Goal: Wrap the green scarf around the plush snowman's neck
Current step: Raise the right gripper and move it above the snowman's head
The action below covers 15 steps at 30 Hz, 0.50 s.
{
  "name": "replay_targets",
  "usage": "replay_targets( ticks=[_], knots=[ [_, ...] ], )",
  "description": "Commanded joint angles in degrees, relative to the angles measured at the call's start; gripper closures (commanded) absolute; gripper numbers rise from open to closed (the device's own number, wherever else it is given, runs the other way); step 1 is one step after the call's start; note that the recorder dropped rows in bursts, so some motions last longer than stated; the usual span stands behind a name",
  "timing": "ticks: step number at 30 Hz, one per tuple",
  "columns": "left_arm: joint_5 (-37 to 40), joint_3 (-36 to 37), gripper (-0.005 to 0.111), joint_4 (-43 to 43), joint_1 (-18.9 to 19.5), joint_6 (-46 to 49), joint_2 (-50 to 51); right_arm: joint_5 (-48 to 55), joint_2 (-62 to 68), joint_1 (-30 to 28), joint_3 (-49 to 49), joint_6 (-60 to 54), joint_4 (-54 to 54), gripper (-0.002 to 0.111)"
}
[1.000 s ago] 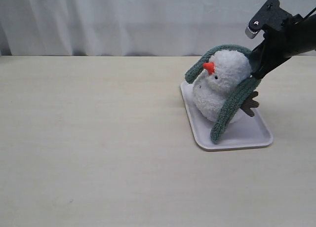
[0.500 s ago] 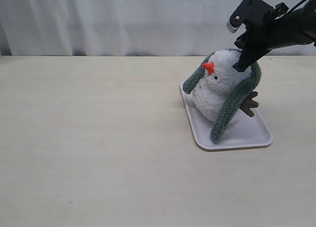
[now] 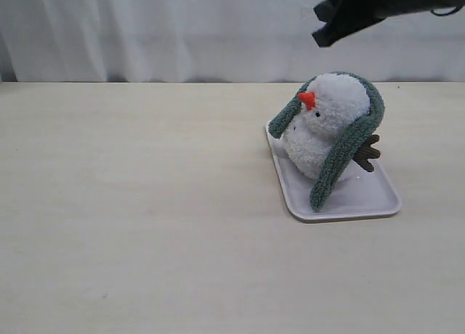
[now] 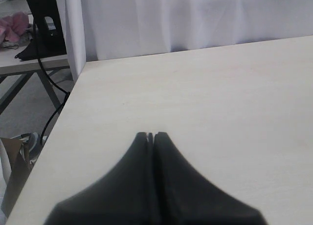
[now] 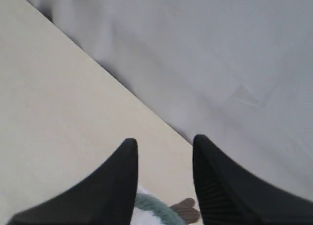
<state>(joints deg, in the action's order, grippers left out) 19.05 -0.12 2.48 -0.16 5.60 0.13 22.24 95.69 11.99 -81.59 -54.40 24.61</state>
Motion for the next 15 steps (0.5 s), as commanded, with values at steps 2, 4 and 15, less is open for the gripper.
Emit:
replay_targets(
  ticks=[2,4,15],
  knots=[
    [-0.53,0.12,0.107,-0.11,0.09,-0.13,-0.13,19.54,1.25,4.47,-11.33,29.94,-23.18,0.069],
    [-0.53,0.12,0.107,-0.11,0.09,-0.13,-0.13,27.77,2.61,6.67,-14.4,37.79,-34.0,0.069],
    [-0.53,0.12,0.107,-0.11,0.09,-0.13,-0.13,41.47,6.46,16.04,-15.48,21.02,-37.31,0.069]
  ],
)
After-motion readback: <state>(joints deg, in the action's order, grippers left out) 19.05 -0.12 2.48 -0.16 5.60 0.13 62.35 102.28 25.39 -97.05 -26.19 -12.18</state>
